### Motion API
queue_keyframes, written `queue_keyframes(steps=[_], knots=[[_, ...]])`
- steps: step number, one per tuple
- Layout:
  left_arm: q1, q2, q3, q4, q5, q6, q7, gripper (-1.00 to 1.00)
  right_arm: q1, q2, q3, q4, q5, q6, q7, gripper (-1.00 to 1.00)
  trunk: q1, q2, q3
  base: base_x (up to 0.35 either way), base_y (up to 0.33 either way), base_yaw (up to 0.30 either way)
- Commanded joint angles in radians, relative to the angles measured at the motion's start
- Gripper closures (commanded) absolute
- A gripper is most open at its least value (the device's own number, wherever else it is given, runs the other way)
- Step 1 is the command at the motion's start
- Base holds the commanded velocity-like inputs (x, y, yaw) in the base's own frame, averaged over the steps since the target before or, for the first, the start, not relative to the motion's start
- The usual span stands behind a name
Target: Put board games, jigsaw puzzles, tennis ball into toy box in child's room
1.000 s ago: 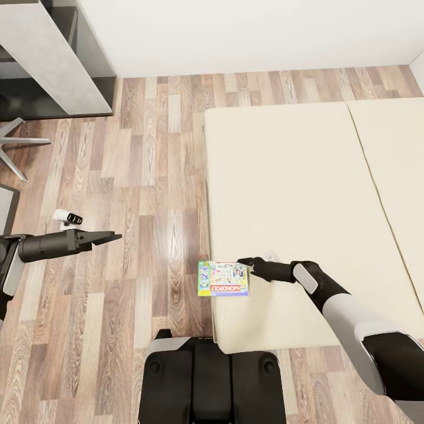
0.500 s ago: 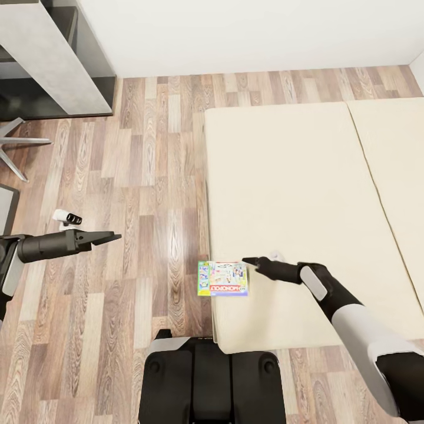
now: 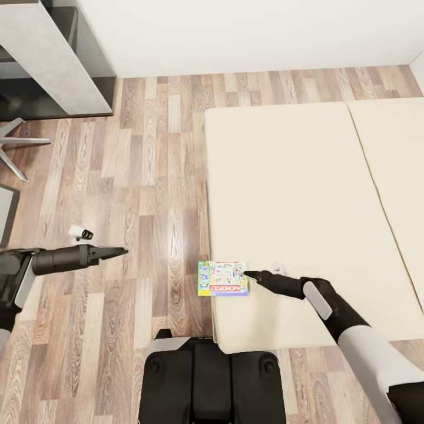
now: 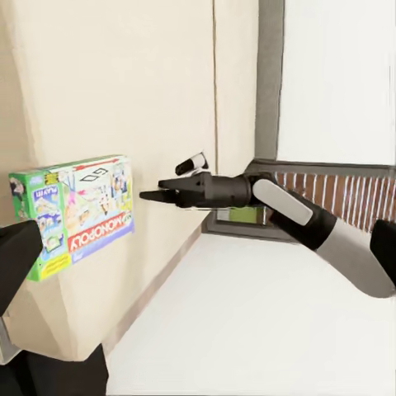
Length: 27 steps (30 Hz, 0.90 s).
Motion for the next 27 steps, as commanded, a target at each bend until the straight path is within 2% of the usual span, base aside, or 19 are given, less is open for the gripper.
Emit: queue_keyframes(steps=[1,5,8,12,16,21,27], knots=[[0.006,-0.006,-0.006,-0.006,0.001,0.005,-0.009,-1.0,-0.006,0.005,-0.003,-0.006,-0.009,0.009,-0.006,-1.0,0.001,-0.002,-0.001,0.0,0.0,0.0],[0.028,-0.008,-0.012,-0.028,0.001,-0.018,-0.021,-1.0,-0.029,0.022,-0.025,-0.029,-0.009,0.032,-0.028,-1.0,0.001,-0.002,-0.001,0.0,0.0,0.0],[0.045,-0.025,-0.014,-0.033,-0.006,-0.035,-0.021,-1.0,-0.046,0.039,-0.041,-0.046,-0.017,0.043,-0.045,-1.0,0.001,-0.002,-0.001,0.0,0.0,0.0],[0.067,-0.047,-0.015,-0.011,-0.009,-0.057,-0.021,-1.0,-0.069,0.061,-0.043,-0.068,-0.022,0.056,-0.067,-1.0,0.001,-0.002,-0.001,0.0,0.0,0.0],[0.09,-0.05,-0.014,0.012,-0.009,-0.079,-0.021,-1.0,-0.079,0.073,-0.044,-0.081,-0.022,0.069,-0.089,-1.0,0.001,-0.002,-0.001,0.0,0.0,0.0],[0.118,-0.05,-0.013,0.022,-0.009,-0.107,-0.021,-1.0,-0.079,0.081,-0.045,-0.081,-0.021,0.072,-0.117,-1.0,0.001,-0.002,-0.001,0.0,0.0,0.0],[0.12,-0.049,-0.011,0.022,-0.009,-0.141,-0.021,-1.0,-0.078,0.082,-0.045,-0.081,-0.021,0.073,-0.151,-1.0,0.001,-0.002,0.0,0.0,0.0,0.0]])
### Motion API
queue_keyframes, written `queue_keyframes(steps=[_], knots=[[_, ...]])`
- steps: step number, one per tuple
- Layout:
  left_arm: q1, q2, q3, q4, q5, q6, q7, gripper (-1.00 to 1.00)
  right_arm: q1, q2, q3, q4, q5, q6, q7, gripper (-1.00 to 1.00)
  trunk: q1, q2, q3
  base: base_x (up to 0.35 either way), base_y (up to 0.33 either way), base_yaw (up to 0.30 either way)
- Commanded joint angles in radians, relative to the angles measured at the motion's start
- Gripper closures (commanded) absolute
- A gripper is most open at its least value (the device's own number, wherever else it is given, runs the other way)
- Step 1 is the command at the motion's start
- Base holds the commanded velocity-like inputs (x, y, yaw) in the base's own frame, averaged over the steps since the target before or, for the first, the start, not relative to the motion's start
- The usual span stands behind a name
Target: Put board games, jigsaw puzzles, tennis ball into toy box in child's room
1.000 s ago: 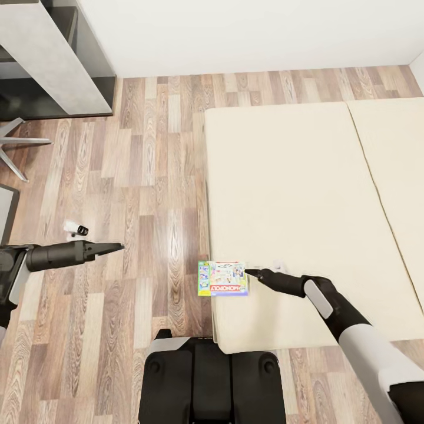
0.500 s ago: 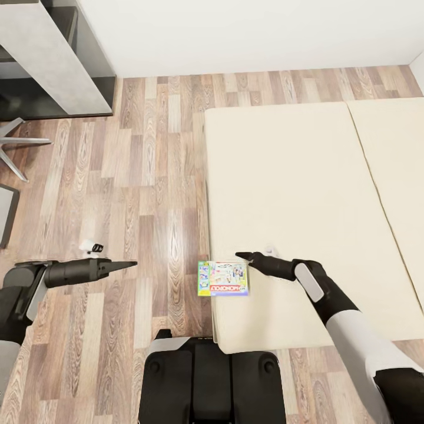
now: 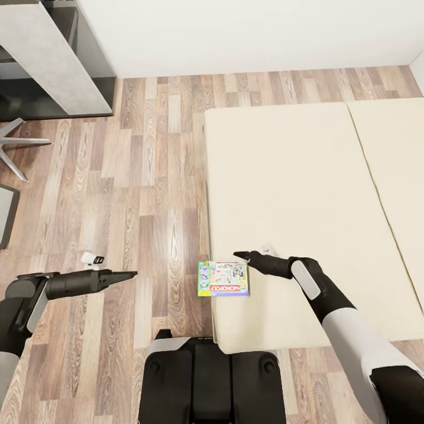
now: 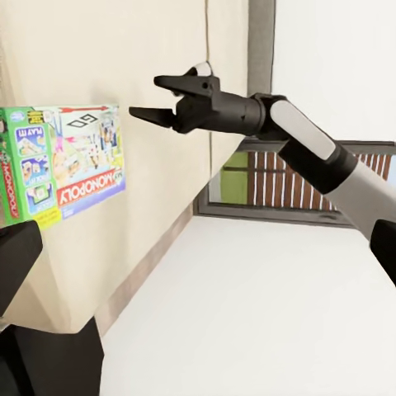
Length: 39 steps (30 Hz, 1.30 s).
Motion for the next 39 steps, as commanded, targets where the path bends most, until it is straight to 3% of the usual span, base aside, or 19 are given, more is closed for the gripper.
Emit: queue_keyframes(steps=[1,10,11,21,39], knots=[[0.0,0.0,0.0,0.0,0.0,0.005,-0.004,-1.0,0.0,-0.001,0.002,0.0,0.0,0.002,-0.004,-1.0,0.001,-0.001,0.0,0.0,0.0,0.0],[0.0,0.003,0.004,0.0,0.001,-0.046,-0.004,-1.0,0.0,0.0,0.002,-0.001,-0.001,0.002,-0.015,-1.0,0.001,-0.001,0.008,0.0,0.0,0.0],[0.0,0.004,0.004,0.0,0.001,-0.269,-0.004,-1.0,0.0,0.0,0.002,-0.001,-0.001,0.002,-0.015,-1.0,0.001,-0.001,0.008,0.0,0.0,0.0],[0.0,0.007,0.005,0.0,0.001,-0.271,-0.004,-1.0,0.0,0.001,0.003,-0.001,0.001,-0.001,-0.018,-1.0,0.001,-0.001,0.011,0.0,0.0,0.0],[0.0,0.017,0.006,0.001,0.003,-0.275,-0.004,-1.0,0.006,0.0,0.015,-0.001,0.012,-0.013,-0.036,-1.0,0.001,-0.001,0.04,0.0,0.0,0.0]])
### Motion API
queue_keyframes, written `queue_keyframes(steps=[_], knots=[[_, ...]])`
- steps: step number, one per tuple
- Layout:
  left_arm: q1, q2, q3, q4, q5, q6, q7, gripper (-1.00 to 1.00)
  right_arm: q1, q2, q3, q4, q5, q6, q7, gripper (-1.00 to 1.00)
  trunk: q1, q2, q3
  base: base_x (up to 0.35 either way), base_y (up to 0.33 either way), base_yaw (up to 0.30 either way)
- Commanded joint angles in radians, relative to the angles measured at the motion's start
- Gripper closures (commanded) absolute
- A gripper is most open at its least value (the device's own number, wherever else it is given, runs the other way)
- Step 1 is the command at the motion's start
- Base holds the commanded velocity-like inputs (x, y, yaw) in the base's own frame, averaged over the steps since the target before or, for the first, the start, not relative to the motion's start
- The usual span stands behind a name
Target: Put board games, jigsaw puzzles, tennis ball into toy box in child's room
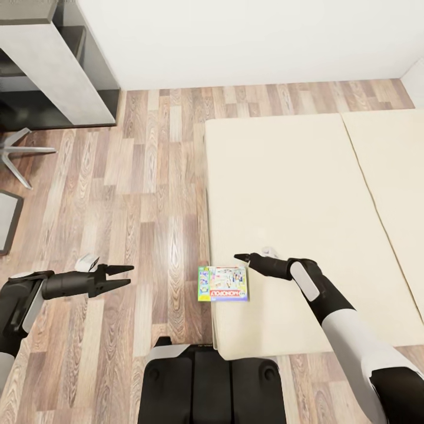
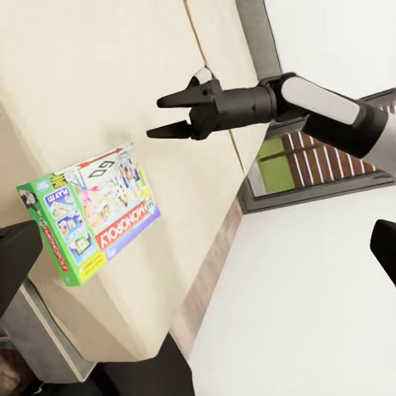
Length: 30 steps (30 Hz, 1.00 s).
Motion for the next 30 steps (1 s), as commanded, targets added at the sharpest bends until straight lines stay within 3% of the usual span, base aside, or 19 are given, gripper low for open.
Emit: queue_keyframes(steps=[1,10,17,24,27,30], knots=[[0.0,0.0,0.0,0.0,-0.001,0.01,-0.004,-1.0,0.002,-0.001,0.004,0.0,0.002,0.001,-0.01,-1.0,0.001,-0.001,0.001,0.0,0.0,0.0],[0.0,0.001,0.003,0.002,-0.001,0.009,-0.004,-1.0,0.011,-0.003,0.008,-0.002,0.006,0.0,-0.143,-1.0,0.001,-0.001,0.015,0.0,0.0,0.0],[0.008,0.003,0.004,0.039,-0.002,0.007,-0.004,-1.0,0.08,-0.009,0.007,-0.066,0.007,-0.02,-0.184,-1.0,0.001,-0.001,0.027,0.0,0.0,0.0],[0.01,0.054,0.007,0.1,-0.001,0.009,-0.004,-1.0,0.197,-0.016,0.006,-0.294,0.007,-0.031,-0.188,-1.0,0.001,-0.001,0.039,0.0,0.0,0.0],[0.01,0.087,0.01,0.113,0.0,0.008,-0.004,-1.0,0.262,-0.021,0.001,-0.393,0.007,-0.008,-0.188,-1.0,0.001,-0.001,0.043,0.0,0.0,0.0],[0.01,0.107,0.011,0.137,0.0,0.007,-0.004,-1.0,0.312,-0.042,-0.008,-0.462,0.006,0.013,-0.188,-1.0,0.001,-0.001,0.048,0.0,0.0,0.0]])
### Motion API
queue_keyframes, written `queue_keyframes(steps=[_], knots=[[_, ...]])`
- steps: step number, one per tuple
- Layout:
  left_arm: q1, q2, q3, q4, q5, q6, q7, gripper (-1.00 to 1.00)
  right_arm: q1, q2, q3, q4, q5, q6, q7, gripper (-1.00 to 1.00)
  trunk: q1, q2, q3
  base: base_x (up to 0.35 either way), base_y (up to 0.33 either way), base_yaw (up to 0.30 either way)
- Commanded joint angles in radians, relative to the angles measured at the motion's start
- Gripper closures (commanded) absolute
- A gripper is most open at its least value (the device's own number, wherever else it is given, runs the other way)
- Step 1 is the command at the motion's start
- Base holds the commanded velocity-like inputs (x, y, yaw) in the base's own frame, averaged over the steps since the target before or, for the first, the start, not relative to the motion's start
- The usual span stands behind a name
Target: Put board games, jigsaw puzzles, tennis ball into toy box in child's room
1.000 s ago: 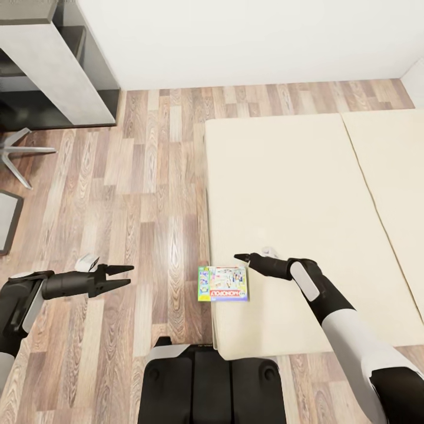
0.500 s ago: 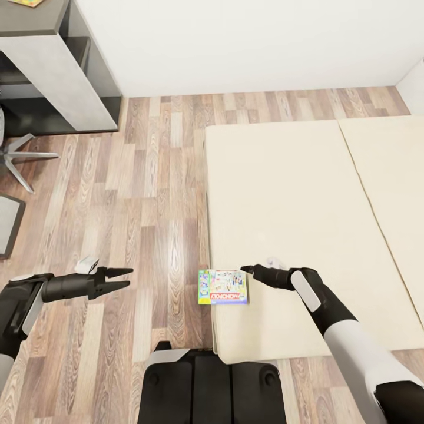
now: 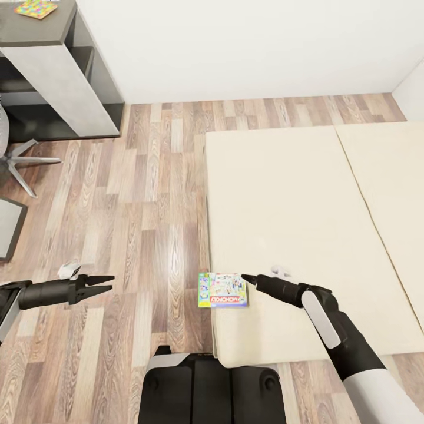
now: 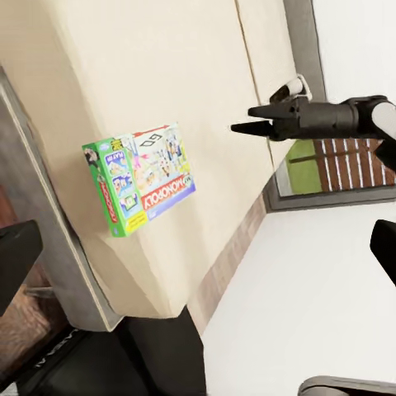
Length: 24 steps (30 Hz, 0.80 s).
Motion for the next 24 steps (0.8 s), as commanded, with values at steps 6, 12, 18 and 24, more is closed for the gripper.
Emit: queue_keyframes(steps=[6,12,18,24], knots=[[0.0,0.049,0.0,0.106,-0.001,-0.001,-0.004,-1.0,0.1,-0.068,-0.037,-0.123,-0.007,0.024,0.005,-1.0,0.001,-0.001,0.009,0.0,0.0,0.0],[0.0,0.101,0.0,0.286,0.001,-0.052,-0.004,-1.0,0.294,-0.081,-0.109,-0.273,-0.012,0.033,0.019,-1.0,0.001,-0.001,0.019,0.0,0.0,0.0],[0.0,0.122,-0.001,0.373,0.004,-0.072,-0.004,-1.0,0.488,-0.072,-0.21,-0.361,-0.013,0.004,0.166,-1.0,0.001,-0.001,0.029,0.0,0.0,0.0],[0.0,0.123,-0.003,0.384,0.005,-0.075,-0.004,-1.0,0.525,-0.069,-0.25,-0.373,-0.012,-0.017,0.277,-1.0,0.001,-0.001,0.039,0.0,0.0,0.0]])
